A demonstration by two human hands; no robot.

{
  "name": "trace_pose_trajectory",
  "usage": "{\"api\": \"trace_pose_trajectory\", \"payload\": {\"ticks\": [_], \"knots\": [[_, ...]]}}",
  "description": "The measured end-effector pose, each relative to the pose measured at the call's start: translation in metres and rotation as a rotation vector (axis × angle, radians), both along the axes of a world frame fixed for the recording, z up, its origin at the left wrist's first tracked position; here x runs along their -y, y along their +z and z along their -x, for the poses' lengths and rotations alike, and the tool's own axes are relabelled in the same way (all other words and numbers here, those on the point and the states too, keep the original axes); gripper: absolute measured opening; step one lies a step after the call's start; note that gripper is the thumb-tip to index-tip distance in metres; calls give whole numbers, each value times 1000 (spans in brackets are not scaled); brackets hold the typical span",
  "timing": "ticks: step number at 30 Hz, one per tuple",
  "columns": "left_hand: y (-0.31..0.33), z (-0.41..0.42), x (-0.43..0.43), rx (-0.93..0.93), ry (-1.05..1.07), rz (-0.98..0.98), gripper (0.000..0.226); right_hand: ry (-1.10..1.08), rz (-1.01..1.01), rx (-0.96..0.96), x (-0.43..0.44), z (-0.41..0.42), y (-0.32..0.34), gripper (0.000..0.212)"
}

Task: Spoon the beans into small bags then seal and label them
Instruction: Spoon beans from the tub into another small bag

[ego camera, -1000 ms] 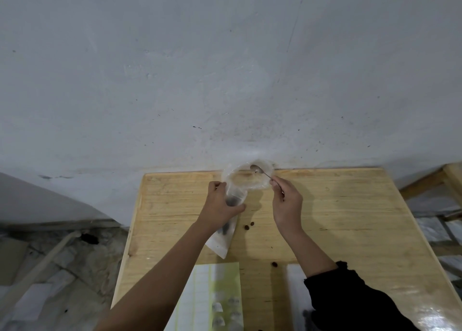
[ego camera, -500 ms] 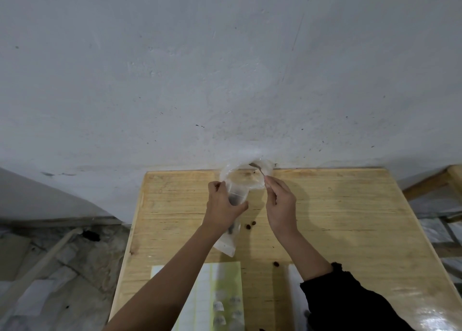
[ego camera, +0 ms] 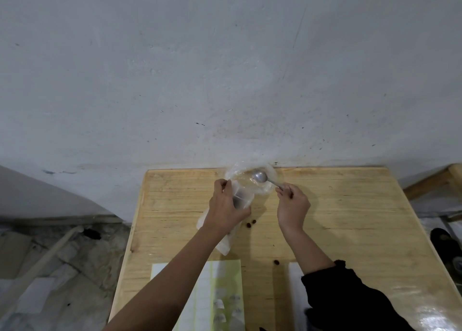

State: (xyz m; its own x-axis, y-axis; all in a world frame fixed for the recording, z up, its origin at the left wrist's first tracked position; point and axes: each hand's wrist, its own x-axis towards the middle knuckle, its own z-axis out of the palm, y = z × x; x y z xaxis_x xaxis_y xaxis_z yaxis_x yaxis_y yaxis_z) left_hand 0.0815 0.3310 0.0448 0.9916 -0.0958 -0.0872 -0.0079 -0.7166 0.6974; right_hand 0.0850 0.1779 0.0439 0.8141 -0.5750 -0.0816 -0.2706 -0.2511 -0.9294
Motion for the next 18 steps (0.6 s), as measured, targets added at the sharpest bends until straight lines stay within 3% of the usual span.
{"api": "trace_pose_trajectory", "payload": {"ticks": [11,14,18], "knots": [[-4,-1,-7,-17,11,-29,68,-336,-623,-38,9,-5,0,17],[-5,-1,-10,-35,21,-28,69,-332,-595,12,10,-4,1,18],[-4,-3,-11,-21,24,-22,66,-231,-371,96,9,-3,2,20]]}}
